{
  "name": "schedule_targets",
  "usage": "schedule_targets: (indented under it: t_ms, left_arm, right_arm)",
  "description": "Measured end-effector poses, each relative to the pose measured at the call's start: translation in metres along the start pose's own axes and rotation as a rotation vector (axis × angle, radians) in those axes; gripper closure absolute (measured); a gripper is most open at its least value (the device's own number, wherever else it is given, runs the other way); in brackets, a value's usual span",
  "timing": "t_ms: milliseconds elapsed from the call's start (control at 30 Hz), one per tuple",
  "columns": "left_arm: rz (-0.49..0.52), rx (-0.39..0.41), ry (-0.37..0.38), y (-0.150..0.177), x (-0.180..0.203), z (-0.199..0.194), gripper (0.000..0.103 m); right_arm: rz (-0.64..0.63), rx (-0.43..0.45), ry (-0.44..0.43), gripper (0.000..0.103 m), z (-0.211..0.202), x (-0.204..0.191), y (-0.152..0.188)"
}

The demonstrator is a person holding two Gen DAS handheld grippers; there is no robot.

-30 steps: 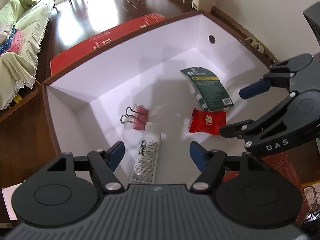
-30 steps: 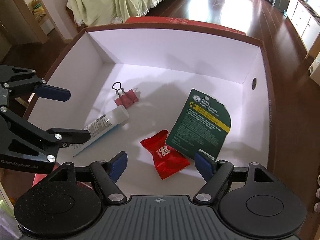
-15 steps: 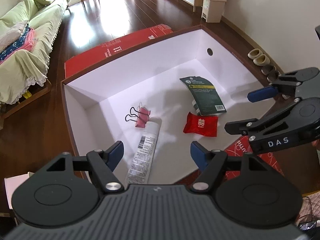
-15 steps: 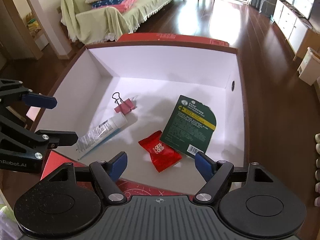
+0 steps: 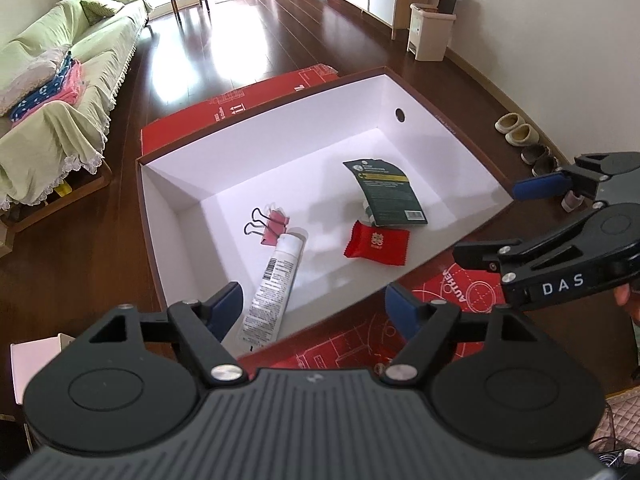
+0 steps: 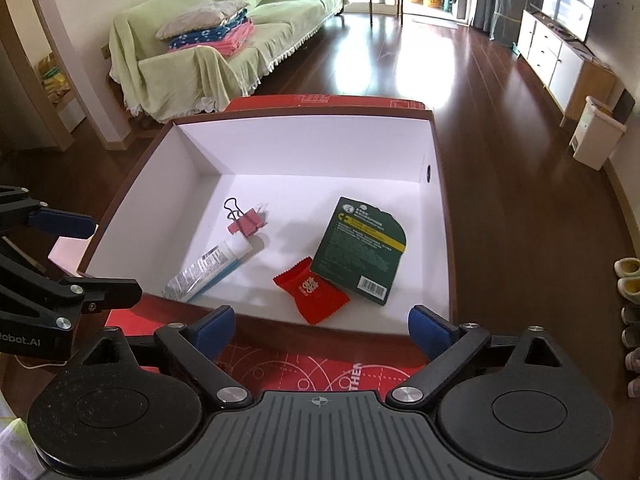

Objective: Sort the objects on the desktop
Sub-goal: 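Open the left tool to drop the white tube while both tools withdraw from the box, then grasp the purple scrunchie with the left tool while the right tool grasps a yellow snack packet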

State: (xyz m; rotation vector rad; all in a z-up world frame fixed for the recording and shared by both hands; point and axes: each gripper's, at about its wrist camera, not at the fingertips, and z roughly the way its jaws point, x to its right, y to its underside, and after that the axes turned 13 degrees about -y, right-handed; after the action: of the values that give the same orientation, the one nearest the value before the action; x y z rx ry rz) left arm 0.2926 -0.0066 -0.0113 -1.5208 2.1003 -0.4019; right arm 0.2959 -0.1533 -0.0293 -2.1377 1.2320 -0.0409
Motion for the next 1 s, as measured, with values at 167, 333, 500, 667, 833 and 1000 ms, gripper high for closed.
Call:
schedule_targets:
  t_ms: [167, 333, 500, 667, 833, 1000]
  left_arm:
    - [-0.007, 0.007, -0.007, 0.005, 0.004, -0.014, 0.027]
    - [-0.016, 0.014, -0.014, 0.012, 0.008, -0.026, 0.027]
    - [-0.034, 0.014, -0.013, 0.02, 0.013, -0.038, 0.027]
    - [-0.051, 0.013, -0.015, 0.03, 0.019, -0.05, 0.027]
    - [-0.067, 0.017, -0.02, 0.041, 0.025, -0.063, 0.026]
    - [-0.076, 0.007, -0.024, 0.059, 0.033, -0.072, 0.026]
  right_arm:
    - [0.002, 0.026, 0.002, 0.007, -0.015, -0.005, 0.007]
    - [0.0, 0.044, 0.006, 0.007, -0.029, -0.008, 0.015]
    - [-0.003, 0.06, 0.005, 0.007, -0.043, -0.01, 0.023]
    - [-0.003, 0.076, 0.002, 0.007, -0.056, -0.011, 0.031]
    - [-0.008, 0.072, -0.008, 0.007, -0.065, -0.015, 0.043]
    - [-0.015, 0.059, -0.015, 0.007, -0.069, -0.018, 0.06]
